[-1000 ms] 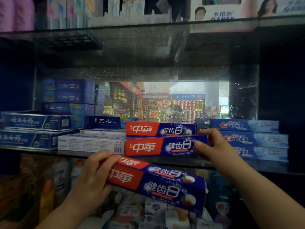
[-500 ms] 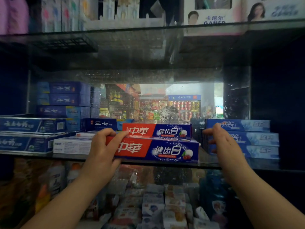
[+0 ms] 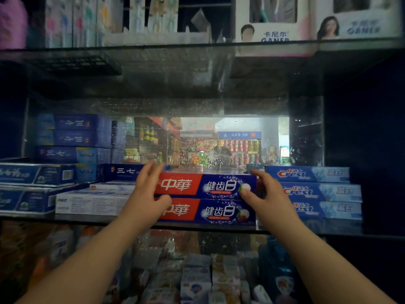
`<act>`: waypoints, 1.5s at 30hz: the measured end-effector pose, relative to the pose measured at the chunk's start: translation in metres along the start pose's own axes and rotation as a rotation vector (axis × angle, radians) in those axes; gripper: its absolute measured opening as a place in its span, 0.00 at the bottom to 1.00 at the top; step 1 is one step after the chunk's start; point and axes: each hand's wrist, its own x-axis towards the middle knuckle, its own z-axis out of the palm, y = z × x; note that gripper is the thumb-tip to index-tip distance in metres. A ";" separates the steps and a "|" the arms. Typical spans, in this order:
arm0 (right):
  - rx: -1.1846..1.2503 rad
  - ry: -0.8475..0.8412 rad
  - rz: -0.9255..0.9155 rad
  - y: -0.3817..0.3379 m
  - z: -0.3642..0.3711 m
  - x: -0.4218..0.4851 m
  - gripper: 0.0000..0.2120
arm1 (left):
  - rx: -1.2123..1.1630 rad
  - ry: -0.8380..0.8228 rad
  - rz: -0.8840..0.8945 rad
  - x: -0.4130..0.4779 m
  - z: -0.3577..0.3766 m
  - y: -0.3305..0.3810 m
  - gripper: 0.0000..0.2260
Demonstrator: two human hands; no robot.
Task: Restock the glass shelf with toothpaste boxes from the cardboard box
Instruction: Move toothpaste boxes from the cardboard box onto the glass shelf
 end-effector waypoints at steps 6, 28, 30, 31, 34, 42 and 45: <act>0.252 -0.221 0.305 -0.012 0.000 0.016 0.40 | -0.708 -0.159 -0.427 0.021 -0.019 0.015 0.27; 0.535 -0.171 0.282 0.015 0.021 0.012 0.45 | -0.646 0.147 -0.215 -0.021 0.019 0.002 0.23; 0.567 -0.128 0.262 0.015 0.027 0.007 0.32 | -0.686 0.146 -0.199 -0.027 0.025 0.002 0.11; 0.569 -0.101 0.253 0.016 0.030 0.005 0.29 | -0.708 0.152 -0.186 -0.027 0.028 0.001 0.09; 0.568 -0.020 0.232 0.017 0.033 0.001 0.25 | -0.777 0.157 -0.159 -0.030 0.031 0.004 0.10; 0.597 0.059 0.092 -0.001 0.017 -0.003 0.22 | -0.848 0.167 -0.013 -0.027 0.017 0.022 0.17; 0.687 0.054 0.063 -0.027 0.000 0.017 0.10 | -0.814 0.117 0.081 -0.004 -0.001 0.043 0.16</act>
